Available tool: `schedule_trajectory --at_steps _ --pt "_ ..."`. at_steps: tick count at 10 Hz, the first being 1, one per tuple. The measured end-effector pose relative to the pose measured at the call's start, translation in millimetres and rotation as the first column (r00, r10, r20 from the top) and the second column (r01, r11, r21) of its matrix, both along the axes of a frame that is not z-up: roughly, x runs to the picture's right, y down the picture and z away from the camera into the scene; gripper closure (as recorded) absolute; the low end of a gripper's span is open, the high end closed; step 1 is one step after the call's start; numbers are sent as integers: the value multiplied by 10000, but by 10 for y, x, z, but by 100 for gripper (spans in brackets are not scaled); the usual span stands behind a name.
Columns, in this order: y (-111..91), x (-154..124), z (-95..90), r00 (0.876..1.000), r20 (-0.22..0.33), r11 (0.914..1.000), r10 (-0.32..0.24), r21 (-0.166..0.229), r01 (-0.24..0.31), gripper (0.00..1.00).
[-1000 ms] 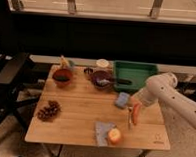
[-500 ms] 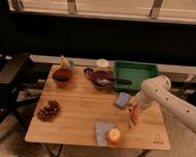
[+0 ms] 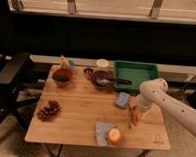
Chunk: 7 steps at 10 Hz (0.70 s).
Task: Place pepper in table surface
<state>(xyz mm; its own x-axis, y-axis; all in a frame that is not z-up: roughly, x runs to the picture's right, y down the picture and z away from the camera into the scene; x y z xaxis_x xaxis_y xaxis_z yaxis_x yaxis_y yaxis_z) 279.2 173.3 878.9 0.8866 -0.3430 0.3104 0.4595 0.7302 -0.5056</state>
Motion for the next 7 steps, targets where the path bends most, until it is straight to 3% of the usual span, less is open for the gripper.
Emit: schedule_trajectory --at_steps 5,7 --pt "-40 76 -25 9996 -271 10000 58 83 -55 94" --pt "-152 85 -102 9994 -320 9994 162 315 -152 100"
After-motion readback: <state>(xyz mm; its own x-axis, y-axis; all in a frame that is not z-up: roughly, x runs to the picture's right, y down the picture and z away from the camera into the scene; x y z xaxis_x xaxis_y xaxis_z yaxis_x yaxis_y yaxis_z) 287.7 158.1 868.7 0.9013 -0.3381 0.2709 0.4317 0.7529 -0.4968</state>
